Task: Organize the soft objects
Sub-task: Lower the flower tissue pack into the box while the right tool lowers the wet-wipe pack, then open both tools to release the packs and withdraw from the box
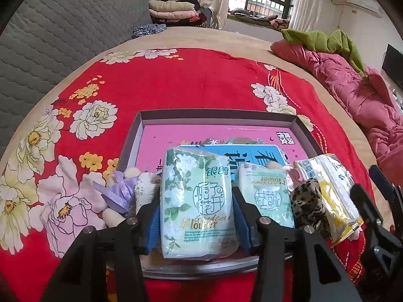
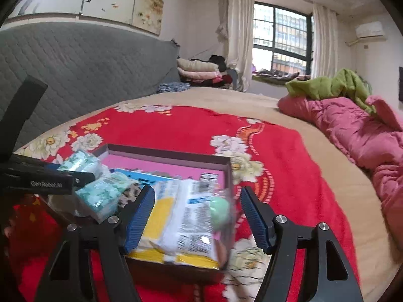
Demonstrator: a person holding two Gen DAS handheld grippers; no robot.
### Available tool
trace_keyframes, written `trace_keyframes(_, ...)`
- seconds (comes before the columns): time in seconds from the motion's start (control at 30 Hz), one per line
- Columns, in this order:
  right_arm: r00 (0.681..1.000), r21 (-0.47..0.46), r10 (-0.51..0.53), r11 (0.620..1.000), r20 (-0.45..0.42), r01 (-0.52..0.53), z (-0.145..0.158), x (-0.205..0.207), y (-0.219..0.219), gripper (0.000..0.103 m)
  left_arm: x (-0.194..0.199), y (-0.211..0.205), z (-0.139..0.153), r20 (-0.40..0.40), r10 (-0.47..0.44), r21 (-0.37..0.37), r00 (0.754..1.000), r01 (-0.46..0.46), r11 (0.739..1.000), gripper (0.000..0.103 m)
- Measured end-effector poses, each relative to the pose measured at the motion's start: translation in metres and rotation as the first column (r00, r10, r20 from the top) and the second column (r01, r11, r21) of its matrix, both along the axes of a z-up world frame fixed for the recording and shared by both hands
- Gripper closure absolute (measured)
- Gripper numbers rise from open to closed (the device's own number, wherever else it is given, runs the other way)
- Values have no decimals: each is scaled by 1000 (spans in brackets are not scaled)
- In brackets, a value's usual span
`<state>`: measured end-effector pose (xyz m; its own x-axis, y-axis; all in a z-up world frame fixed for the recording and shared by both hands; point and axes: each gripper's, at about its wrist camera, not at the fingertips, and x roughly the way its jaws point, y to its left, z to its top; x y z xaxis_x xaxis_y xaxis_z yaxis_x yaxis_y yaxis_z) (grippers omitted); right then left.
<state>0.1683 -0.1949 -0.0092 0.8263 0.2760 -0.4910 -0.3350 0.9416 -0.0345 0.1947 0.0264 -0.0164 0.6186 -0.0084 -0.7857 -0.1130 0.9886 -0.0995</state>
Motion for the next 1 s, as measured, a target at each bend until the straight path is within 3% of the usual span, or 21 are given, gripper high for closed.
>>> trace_keyframes(0.37,997,55,-75,996,-20,76,10,-8,-29,30,-8,3,10,28,13,-23,1000,-12,1000,40)
trace_keyframes(1.0,1000,25,-19,999,-7,20,24,-50,8,29,-55,1,36,67,33,22,997,-34,999,39)
